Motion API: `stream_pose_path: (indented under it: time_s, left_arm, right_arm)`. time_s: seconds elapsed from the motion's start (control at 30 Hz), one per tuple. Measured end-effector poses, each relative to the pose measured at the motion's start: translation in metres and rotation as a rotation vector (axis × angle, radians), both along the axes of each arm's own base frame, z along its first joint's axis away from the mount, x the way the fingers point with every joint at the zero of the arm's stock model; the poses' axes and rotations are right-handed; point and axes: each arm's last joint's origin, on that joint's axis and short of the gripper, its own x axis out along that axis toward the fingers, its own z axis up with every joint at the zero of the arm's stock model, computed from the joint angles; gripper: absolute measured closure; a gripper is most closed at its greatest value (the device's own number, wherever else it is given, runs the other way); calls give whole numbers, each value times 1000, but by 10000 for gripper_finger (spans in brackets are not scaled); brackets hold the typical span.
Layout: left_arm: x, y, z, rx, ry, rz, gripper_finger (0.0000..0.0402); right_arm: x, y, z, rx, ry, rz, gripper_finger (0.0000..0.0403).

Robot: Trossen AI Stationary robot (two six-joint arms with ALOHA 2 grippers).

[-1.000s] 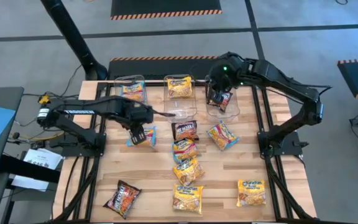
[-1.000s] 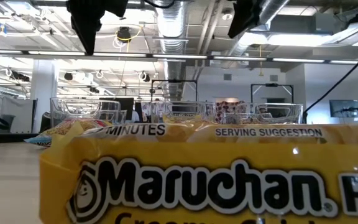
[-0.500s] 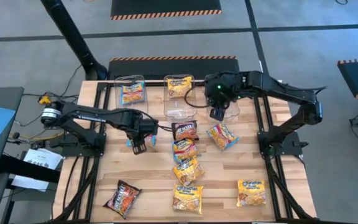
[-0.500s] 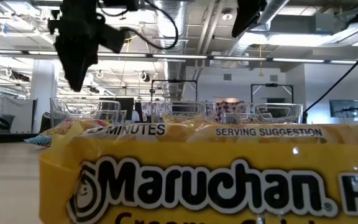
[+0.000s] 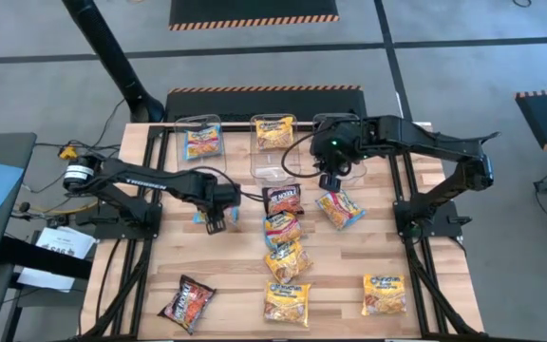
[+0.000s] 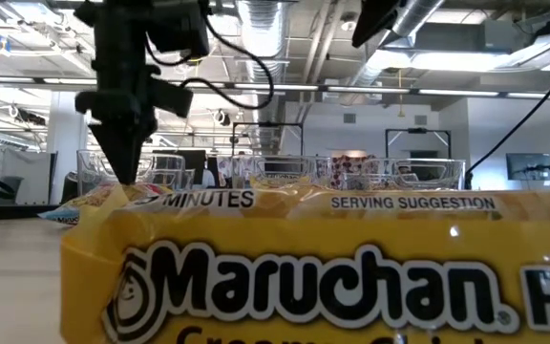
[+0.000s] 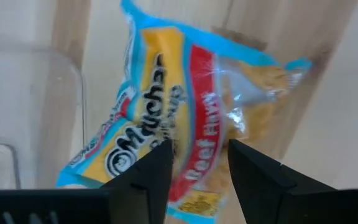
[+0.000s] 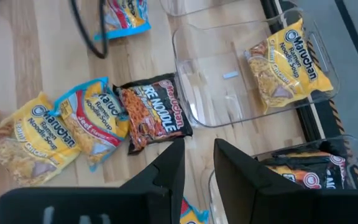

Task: Sort Maruchan noodles
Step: Put the blue noodle pack into the left transparent bin

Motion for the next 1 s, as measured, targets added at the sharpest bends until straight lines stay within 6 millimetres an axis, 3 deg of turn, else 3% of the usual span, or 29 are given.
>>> stream_pose_path:
  time_s: [0.27, 0.47, 0.6, 0.8, 1.0]
  left_arm:
    - [-8, 4, -25, -98, -46, -9, 256]
    - [-11, 4, -29, -104, -31, -6, 260]
    - [-9, 3, -30, -136, -48, -16, 292]
    - [-7, 2, -30, -154, -71, -23, 383]
    - [-7, 1, -30, -187, -76, -24, 398]
  right_arm:
    - [1, -3, 1, -2, -15, -11, 292]
    - [3, -3, 2, -6, -42, -13, 292]
    - [5, -4, 4, -10, -69, -13, 291]
    - [5, -4, 5, -5, -82, -25, 291]
    - [5, -4, 5, 3, -84, -35, 292]
